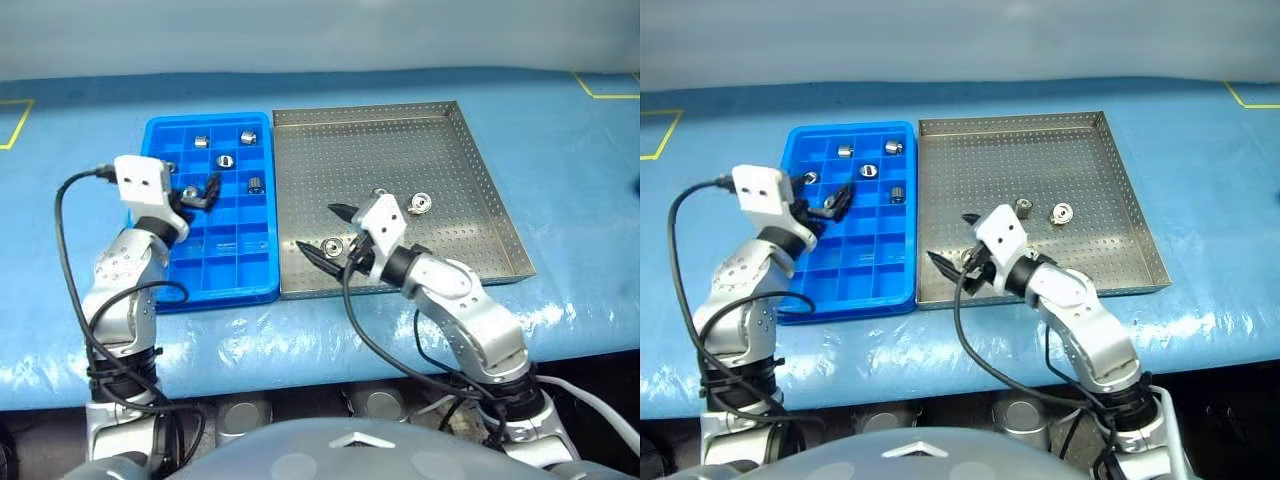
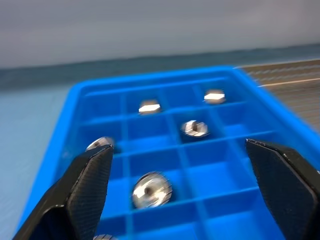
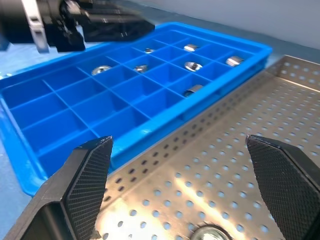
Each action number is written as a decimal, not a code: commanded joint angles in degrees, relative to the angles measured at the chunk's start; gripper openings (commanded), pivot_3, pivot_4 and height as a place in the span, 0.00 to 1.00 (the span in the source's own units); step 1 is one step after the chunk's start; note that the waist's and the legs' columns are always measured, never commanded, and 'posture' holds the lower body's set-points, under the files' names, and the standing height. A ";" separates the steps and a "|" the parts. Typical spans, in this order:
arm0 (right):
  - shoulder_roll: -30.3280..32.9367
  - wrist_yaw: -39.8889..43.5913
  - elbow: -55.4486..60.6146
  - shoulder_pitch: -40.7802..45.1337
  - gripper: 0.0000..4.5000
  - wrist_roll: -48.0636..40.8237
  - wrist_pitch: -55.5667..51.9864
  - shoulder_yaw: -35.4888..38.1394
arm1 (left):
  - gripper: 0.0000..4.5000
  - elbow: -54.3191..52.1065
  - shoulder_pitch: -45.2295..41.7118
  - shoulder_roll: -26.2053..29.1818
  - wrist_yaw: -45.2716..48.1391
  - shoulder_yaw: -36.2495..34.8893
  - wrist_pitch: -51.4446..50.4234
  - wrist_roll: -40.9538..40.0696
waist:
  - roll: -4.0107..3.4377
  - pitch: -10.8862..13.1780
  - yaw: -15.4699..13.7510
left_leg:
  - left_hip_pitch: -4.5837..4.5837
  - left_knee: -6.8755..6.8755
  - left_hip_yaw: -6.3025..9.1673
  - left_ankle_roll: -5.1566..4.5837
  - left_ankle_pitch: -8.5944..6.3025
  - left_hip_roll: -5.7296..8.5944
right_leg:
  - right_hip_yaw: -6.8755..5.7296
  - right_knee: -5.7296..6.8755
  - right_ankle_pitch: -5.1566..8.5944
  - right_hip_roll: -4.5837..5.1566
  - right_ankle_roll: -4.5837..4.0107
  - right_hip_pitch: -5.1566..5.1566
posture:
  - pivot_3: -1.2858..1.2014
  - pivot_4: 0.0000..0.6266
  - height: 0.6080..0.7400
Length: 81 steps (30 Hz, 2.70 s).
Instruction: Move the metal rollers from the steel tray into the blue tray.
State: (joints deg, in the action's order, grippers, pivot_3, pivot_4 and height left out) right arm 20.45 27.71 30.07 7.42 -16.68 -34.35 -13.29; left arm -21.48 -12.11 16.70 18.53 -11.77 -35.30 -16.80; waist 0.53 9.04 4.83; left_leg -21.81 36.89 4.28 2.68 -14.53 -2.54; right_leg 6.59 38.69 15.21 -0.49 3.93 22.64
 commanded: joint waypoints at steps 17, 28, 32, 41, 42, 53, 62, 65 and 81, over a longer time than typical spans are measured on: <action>7.10 -2.40 8.41 -10.52 1.00 -1.02 -2.24 10.85 | 0.99 21.09 -18.97 10.52 30.98 38.43 4.59 9.45 | -0.03 0.02 3.95 | 0.02 -0.12 -0.11 -0.11 -0.06 -0.02 | 0.18 -0.02 0.06 -0.09 -0.02 0.10 | 0.44 0.24 1.00; 6.19 -3.99 9.01 -10.42 1.00 -0.69 -2.10 10.46 | 0.43 20.86 -20.87 12.28 37.68 41.82 6.44 14.35 | -0.03 0.02 5.75 | -0.03 -0.12 -0.17 -0.15 -0.08 -0.03 | 0.25 -0.02 0.07 -0.10 0.00 0.16 | 0.43 0.24 1.00; 6.13 -3.55 8.27 -8.97 1.00 -0.74 -1.93 9.53 | 0.40 16.19 -18.98 14.04 37.50 39.26 5.02 13.11 | -0.04 0.04 5.70 | -0.02 -0.15 -0.18 -0.15 -0.08 -0.05 | 0.25 -0.02 0.07 -0.11 0.00 0.17 | 0.45 0.24 1.00; 3.15 -1.06 4.31 -1.41 1.00 -1.08 -1.12 3.49 | 0.40 3.09 -7.78 1.33 12.39 11.58 4.83 6.12 | -0.05 0.06 3.86 | -0.05 -0.07 -0.16 -0.16 -0.09 -0.06 | 0.24 -0.01 0.07 -0.09 0.01 0.17 | 0.48 0.24 1.00; 2.49 -0.62 3.61 -0.45 1.00 -0.90 -0.87 2.26 | 0.40 2.18 -6.27 0.48 9.99 9.73 5.61 6.74 | -0.06 0.06 3.78 | -0.01 -0.07 -0.17 -0.16 -0.09 -0.07 | 0.25 0.00 0.06 -0.10 0.01 0.15 | 0.48 0.24 1.00; -0.22 3.55 -0.46 3.88 1.00 0.09 0.97 -4.56 | 0.40 -11.56 13.50 -6.56 -10.08 2.18 4.78 13.18 | -0.02 0.07 -0.56 | -0.06 -0.05 -0.13 -0.13 -0.10 0.02 | 0.18 -0.09 0.04 0.03 0.00 0.10 | 0.51 0.24 1.00; 0.51 3.25 0.93 1.23 1.00 -0.30 0.10 -2.38 | 0.40 -11.51 18.53 -8.11 -14.87 2.99 0.31 14.77 | -0.03 0.07 -0.81 | -0.01 -0.08 -0.10 -0.13 -0.10 -0.02 | 0.13 -0.08 0.05 -0.03 0.01 0.09 | 0.51 0.24 1.00; 0.56 2.62 1.56 0.41 1.00 -0.30 -0.10 -1.82 | 0.57 -11.67 18.59 -7.88 -14.79 3.28 -2.11 14.25 | -0.02 0.07 -0.64 | -0.01 -0.08 -0.15 -0.12 -0.10 -0.02 | 0.16 -0.09 0.05 -0.02 0.01 0.10 | 0.50 0.24 1.00; 1.87 -2.82 4.80 -4.87 1.00 -0.09 -1.15 7.78 | 1.00 -2.17 -6.05 -4.24 -0.08 12.63 -4.33 4.93 | -0.04 0.06 0.18 | -0.03 -0.07 -0.15 -0.11 -0.10 0.01 | 0.17 -0.11 0.04 -0.03 0.02 0.10 | 0.47 0.24 1.00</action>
State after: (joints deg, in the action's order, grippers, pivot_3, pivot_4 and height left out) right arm 22.20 25.70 32.48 2.69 -16.48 -35.64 -7.37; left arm -25.73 -16.02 12.92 16.61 -0.57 -40.62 -10.42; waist 0.48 9.10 5.02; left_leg -21.83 36.82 4.12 2.58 -14.63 -2.53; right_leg 6.76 38.59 15.25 -0.52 3.95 22.74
